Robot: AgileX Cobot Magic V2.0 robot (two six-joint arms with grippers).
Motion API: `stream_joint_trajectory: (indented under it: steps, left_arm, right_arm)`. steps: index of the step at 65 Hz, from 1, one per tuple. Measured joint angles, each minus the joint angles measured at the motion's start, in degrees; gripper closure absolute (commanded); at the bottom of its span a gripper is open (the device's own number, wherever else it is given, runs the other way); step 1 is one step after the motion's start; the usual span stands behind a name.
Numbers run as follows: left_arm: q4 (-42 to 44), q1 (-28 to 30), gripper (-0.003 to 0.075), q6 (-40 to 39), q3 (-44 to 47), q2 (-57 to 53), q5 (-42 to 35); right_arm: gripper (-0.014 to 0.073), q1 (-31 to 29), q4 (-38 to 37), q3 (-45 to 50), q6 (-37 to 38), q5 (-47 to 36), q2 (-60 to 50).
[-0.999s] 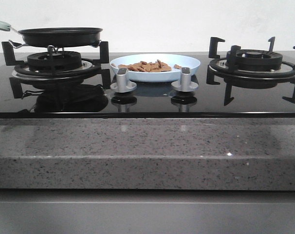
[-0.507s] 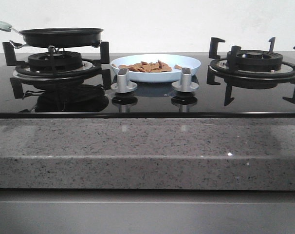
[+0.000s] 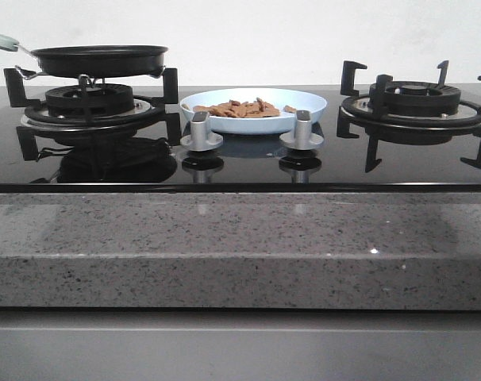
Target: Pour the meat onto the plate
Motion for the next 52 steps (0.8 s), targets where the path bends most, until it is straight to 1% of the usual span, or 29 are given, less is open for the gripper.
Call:
stream_joint_trajectory:
  steps: [11,24,52]
  left_arm:
    - [0.5,0.1,0.0741,-0.9,1.4,0.0,-6.3]
    - [0.5,-0.9,0.0741,-0.9,1.4,0.0,-9.7]
    - [0.5,-1.0,0.0741,-0.9,1.4,0.0,-10.3]
  right_arm:
    - [0.0713,0.0,0.0,0.1,0.0,0.0,0.0]
    - [0.0713,0.0,0.0,0.1,0.0,0.0,0.0]
    - [0.0713,0.0,0.0,0.1,0.0,0.0,0.0]
